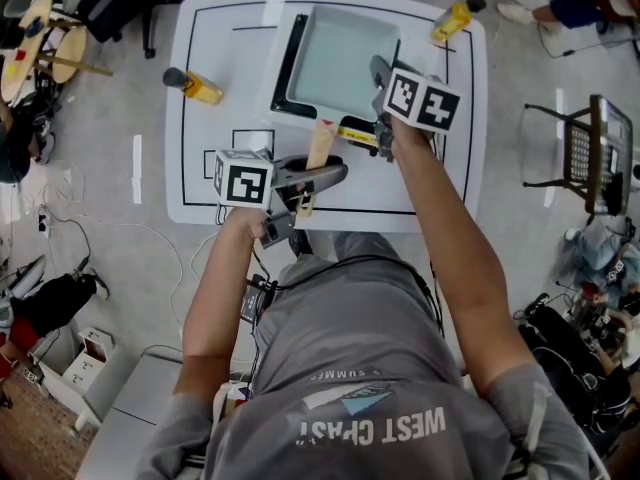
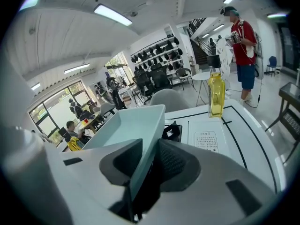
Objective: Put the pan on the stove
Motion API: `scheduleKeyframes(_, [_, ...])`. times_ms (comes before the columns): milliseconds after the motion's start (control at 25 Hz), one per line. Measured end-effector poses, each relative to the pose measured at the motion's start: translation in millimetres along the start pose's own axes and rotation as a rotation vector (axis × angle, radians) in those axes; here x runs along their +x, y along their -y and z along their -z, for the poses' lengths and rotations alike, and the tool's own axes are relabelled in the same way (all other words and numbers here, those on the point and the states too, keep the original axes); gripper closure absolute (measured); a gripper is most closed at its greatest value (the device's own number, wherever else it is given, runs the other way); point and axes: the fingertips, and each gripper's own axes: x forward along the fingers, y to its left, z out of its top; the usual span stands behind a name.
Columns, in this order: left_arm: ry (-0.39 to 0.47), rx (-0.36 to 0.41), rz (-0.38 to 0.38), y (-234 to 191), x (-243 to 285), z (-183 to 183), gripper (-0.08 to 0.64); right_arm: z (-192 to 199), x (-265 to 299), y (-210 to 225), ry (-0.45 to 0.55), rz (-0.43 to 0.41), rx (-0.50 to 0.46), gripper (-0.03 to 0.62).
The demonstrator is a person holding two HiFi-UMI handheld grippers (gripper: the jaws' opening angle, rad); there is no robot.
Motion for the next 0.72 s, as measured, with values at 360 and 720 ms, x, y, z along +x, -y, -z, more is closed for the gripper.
scheduleKeyframes(360, [0.034, -0.032, 0.031, -0.1, -2.1, -8.7, 0.44, 5.1, -1.3, -2.5, 0.024, 0.063, -0.105, 0.463])
scheduleKeyframes(720, [0.09, -0.131, 0.05, -6.1, -12.1, -10.9, 0.396, 11.2, -4.3, -5.8, 0.041, 0.101, -0.158, 0.453])
